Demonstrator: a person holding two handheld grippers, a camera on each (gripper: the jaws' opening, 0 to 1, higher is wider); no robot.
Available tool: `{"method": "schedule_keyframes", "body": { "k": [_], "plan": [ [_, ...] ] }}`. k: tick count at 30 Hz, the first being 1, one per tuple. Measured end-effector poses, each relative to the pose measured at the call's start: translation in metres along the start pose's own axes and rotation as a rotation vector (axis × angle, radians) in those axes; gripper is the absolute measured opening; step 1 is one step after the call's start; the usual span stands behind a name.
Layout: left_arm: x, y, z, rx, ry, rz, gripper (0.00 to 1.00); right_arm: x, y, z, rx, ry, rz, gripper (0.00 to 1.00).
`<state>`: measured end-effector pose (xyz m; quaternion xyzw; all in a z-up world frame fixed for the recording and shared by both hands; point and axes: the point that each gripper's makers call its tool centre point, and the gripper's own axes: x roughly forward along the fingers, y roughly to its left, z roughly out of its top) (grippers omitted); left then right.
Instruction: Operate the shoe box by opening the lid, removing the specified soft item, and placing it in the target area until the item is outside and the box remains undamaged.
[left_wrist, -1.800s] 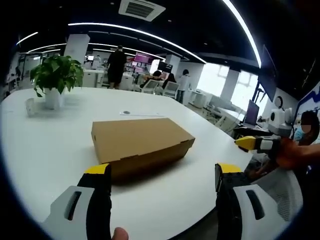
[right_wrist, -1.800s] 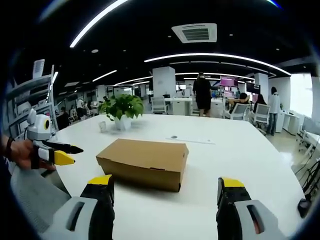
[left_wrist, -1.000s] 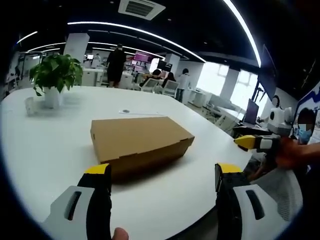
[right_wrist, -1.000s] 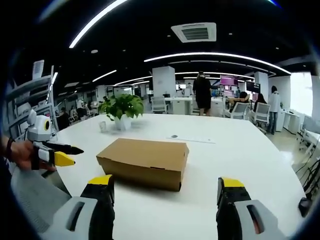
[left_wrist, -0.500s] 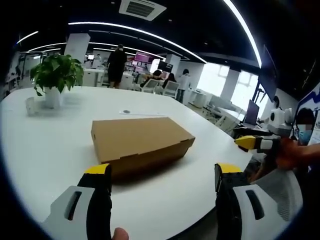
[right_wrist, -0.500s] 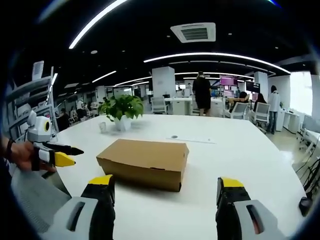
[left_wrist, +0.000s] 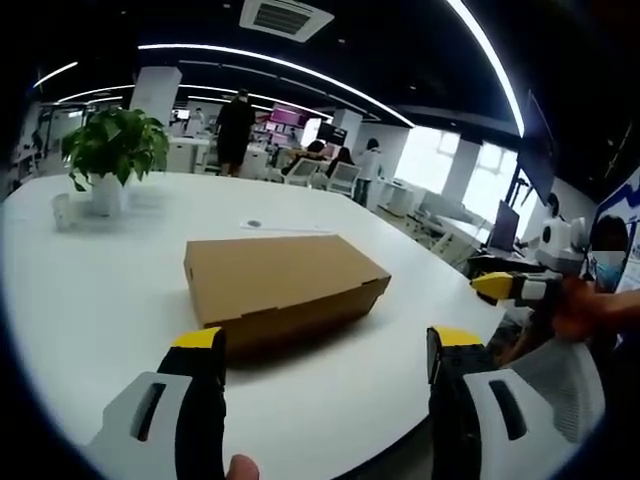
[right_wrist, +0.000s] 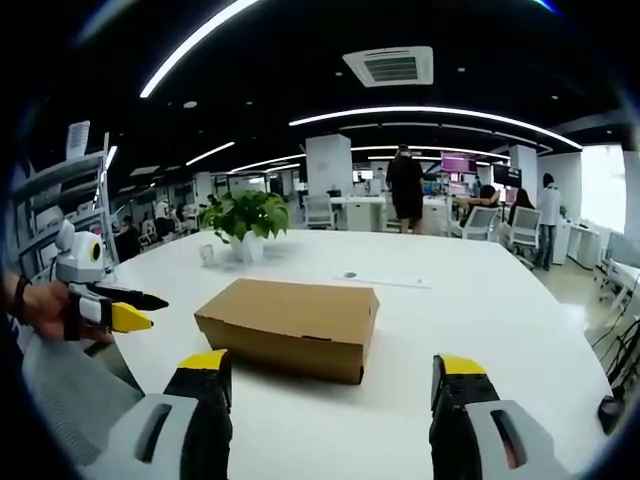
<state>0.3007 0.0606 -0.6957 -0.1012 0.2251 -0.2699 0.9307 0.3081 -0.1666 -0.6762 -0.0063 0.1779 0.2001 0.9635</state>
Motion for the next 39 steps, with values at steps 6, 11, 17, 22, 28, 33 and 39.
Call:
{"method": "schedule_keyframes", "body": {
  "k": [6, 11, 17, 22, 28, 33, 39],
  "plan": [
    [0.0, 0.0, -0.001, -0.006, 0.004, -0.002, 0.85, 0.0, 0.0, -0.001, 0.0, 0.001, -0.001, 0.81],
    [0.001, -0.002, -0.003, -0.003, 0.012, -0.007, 0.85, 0.0, -0.001, -0.003, -0.001, 0.006, -0.002, 0.81],
    [0.001, -0.001, -0.005, -0.013, 0.017, -0.003, 0.85, 0.001, 0.001, -0.004, -0.005, 0.015, 0.005, 0.81],
    [0.001, 0.001, -0.004, -0.023, 0.014, 0.005, 0.85, 0.002, 0.001, -0.004, -0.009, 0.018, 0.004, 0.81],
    [0.001, 0.004, -0.002, -0.041, 0.01, 0.017, 0.85, 0.003, -0.002, -0.004, 0.002, 0.024, -0.001, 0.81],
    [0.0, 0.008, 0.0, -0.054, 0.009, 0.031, 0.84, 0.007, 0.001, -0.007, 0.002, 0.045, 0.013, 0.8],
    [0.0, 0.021, 0.008, -0.09, -0.005, 0.055, 0.84, 0.015, 0.007, -0.011, -0.021, 0.076, 0.04, 0.8]
  ]
}}
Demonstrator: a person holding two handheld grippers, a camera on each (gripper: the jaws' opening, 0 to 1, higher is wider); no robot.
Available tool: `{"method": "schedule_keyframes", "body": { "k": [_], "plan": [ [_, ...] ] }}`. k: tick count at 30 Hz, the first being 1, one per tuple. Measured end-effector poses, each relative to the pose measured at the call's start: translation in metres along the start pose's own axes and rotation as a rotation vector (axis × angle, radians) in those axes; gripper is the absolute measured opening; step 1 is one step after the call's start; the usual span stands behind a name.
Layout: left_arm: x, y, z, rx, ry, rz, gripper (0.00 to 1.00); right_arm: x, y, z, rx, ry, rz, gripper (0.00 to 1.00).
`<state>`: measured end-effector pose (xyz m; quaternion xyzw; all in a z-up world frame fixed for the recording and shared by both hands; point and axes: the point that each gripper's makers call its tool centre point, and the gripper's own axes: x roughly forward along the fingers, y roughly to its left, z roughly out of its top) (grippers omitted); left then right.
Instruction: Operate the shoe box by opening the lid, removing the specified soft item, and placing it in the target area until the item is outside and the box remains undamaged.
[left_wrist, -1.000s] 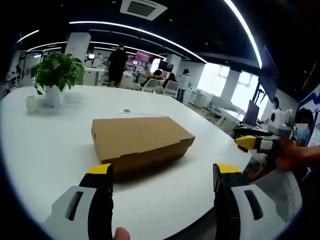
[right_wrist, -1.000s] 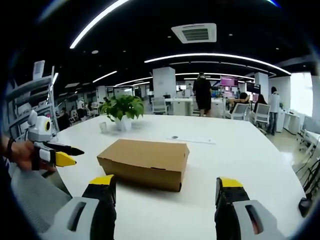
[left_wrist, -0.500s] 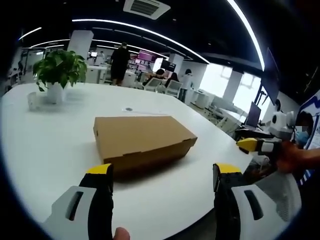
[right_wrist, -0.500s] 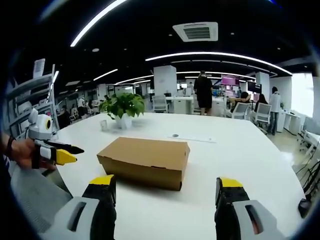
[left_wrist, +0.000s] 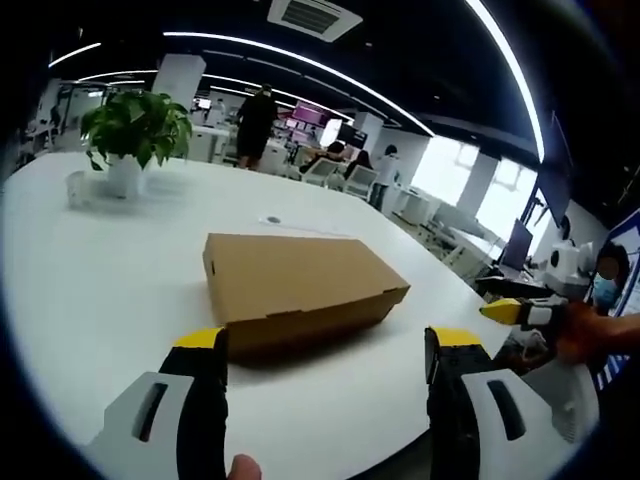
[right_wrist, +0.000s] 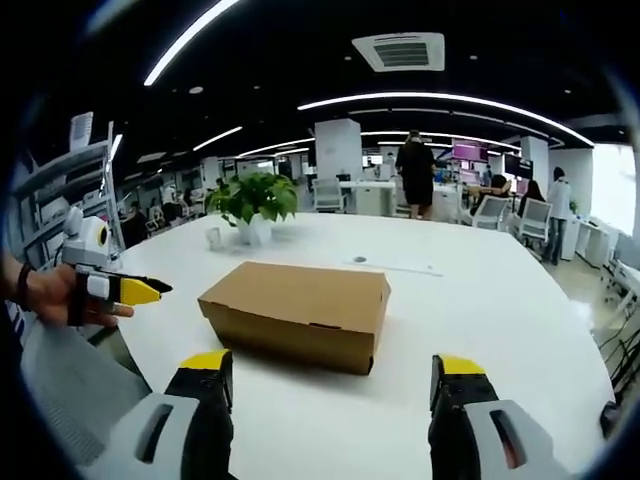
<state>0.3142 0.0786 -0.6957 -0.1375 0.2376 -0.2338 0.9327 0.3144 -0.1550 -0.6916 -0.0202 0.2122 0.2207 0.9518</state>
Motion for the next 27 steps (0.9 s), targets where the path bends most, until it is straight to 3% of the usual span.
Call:
{"method": "schedule_keyframes", "body": {
  "k": [8, 15, 22, 27],
  "plan": [
    [0.013, 0.027, 0.02, 0.007, -0.02, 0.039, 0.82, 0.029, -0.001, -0.005, 0.075, 0.009, 0.017, 0.79],
    [0.032, 0.056, 0.02, -0.004, 0.004, 0.076, 0.8, 0.06, -0.014, -0.001, 0.101, 0.014, 0.026, 0.76],
    [0.056, 0.068, 0.019, -0.011, 0.027, 0.071, 0.78, 0.09, -0.027, 0.003, 0.137, 0.012, 0.019, 0.74],
    [0.069, 0.075, 0.019, -0.028, 0.034, 0.07, 0.77, 0.105, -0.032, -0.004, 0.187, 0.023, 0.012, 0.71]
  ]
}}
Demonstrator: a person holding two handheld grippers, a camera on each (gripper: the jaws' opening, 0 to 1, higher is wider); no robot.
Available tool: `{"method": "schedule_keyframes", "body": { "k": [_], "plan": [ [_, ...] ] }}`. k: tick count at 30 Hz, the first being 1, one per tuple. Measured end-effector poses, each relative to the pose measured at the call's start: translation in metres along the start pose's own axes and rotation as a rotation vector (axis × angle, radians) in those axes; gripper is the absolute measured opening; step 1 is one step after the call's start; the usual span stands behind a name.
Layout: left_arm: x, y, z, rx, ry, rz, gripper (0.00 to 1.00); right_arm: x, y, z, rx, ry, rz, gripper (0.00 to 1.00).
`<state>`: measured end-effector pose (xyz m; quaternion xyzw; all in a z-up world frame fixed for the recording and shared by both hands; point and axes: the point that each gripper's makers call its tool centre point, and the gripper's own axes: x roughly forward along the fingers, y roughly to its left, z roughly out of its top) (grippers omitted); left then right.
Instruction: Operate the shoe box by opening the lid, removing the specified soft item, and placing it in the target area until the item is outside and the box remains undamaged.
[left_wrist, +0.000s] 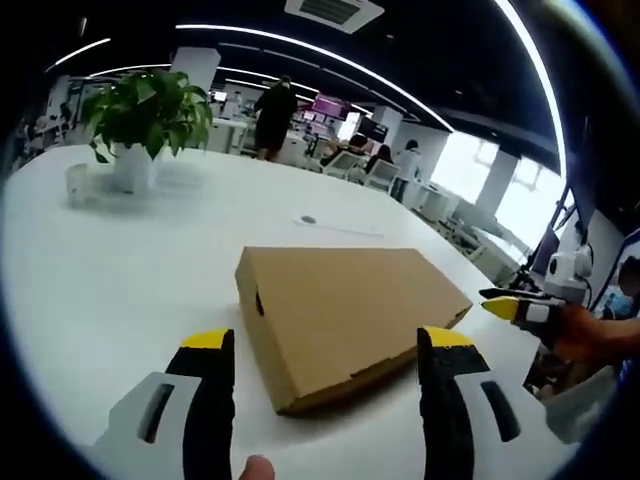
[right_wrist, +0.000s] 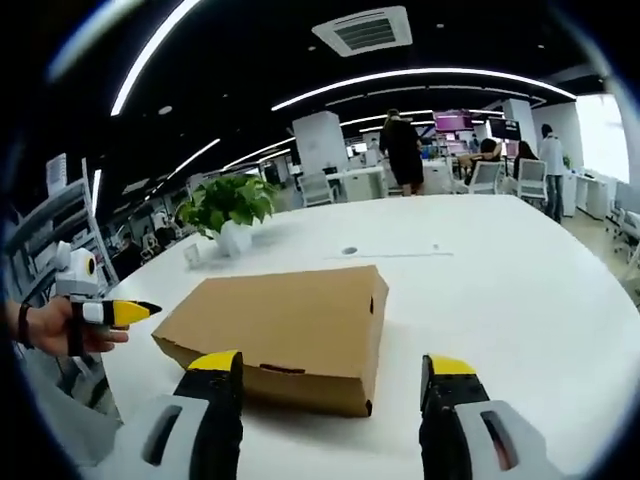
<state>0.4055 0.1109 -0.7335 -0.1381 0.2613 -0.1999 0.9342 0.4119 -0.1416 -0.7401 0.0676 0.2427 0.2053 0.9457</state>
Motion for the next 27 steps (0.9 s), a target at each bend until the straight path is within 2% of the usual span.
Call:
{"method": "schedule_keyframes", "body": {
  "k": [4, 9, 17, 20, 22, 27],
  "plan": [
    [0.008, 0.004, -0.001, -0.011, 0.008, 0.006, 0.72, 0.007, -0.005, -0.006, 0.033, 0.019, -0.011, 0.67],
    [0.014, 0.005, -0.002, -0.024, 0.014, 0.002, 0.71, 0.015, -0.012, -0.008, 0.054, 0.016, -0.022, 0.65],
    [0.023, 0.003, -0.009, 0.0, 0.061, -0.004, 0.66, 0.024, -0.015, -0.009, 0.062, 0.024, -0.022, 0.57],
    [0.027, 0.002, -0.013, 0.018, 0.082, -0.003, 0.62, 0.028, -0.014, -0.01, 0.052, 0.028, -0.014, 0.52],
    [0.029, 0.001, -0.017, 0.039, 0.106, 0.003, 0.59, 0.029, -0.014, -0.014, 0.018, 0.055, -0.013, 0.45],
    [0.031, 0.005, -0.021, 0.037, 0.126, 0.021, 0.56, 0.031, -0.003, -0.01, -0.012, 0.034, 0.011, 0.33]
  ]
}}
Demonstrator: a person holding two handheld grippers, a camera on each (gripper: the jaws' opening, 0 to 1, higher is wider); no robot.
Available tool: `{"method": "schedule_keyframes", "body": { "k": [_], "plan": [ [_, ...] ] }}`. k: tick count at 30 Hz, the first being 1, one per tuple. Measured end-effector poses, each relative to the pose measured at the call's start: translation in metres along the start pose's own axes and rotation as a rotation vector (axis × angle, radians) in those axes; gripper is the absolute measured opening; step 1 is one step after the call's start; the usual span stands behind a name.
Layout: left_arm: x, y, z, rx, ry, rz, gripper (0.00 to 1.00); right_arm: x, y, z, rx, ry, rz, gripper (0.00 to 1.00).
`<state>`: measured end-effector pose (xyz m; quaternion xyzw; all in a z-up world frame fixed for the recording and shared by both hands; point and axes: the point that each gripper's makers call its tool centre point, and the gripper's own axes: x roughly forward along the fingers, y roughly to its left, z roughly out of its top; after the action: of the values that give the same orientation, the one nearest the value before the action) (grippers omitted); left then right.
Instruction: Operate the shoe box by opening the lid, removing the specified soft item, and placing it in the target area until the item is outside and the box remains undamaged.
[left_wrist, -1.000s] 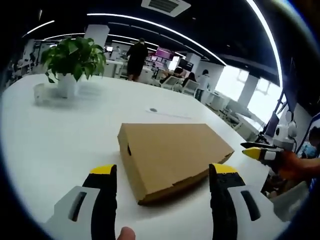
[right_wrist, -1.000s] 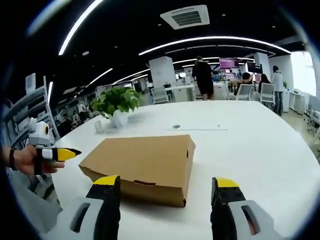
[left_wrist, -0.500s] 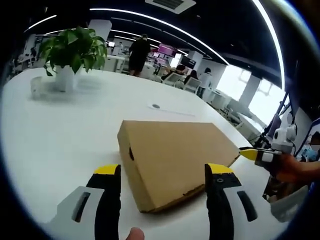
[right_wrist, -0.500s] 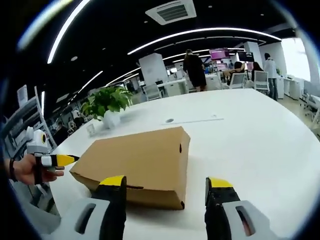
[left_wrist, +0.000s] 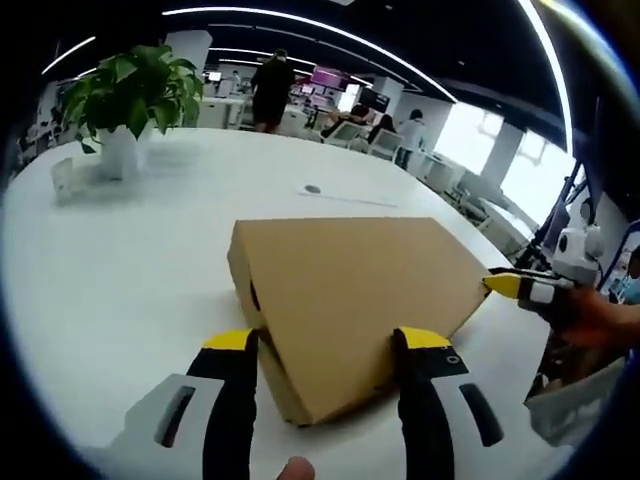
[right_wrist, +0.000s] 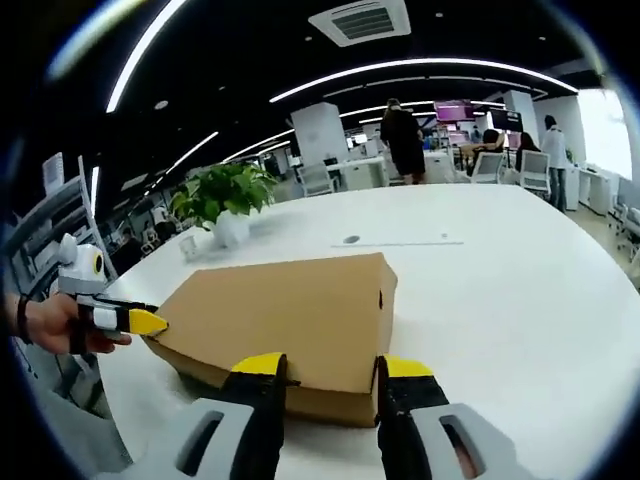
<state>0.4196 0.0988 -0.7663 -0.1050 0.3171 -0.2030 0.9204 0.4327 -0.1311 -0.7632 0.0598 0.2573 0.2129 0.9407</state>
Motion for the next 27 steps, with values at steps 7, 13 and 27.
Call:
{"method": "schedule_keyframes", "body": {
  "k": [7, 13, 27],
  "plan": [
    [-0.003, -0.005, -0.003, -0.024, 0.02, 0.013, 0.54, 0.0, -0.002, 0.002, 0.038, -0.012, -0.046, 0.31],
    [-0.009, -0.004, -0.005, -0.034, 0.011, 0.034, 0.53, 0.002, 0.001, 0.001, 0.018, 0.014, -0.035, 0.3],
    [-0.042, 0.016, -0.019, -0.066, 0.016, 0.08, 0.53, 0.006, 0.034, -0.005, -0.022, 0.027, 0.024, 0.28]
  ]
}}
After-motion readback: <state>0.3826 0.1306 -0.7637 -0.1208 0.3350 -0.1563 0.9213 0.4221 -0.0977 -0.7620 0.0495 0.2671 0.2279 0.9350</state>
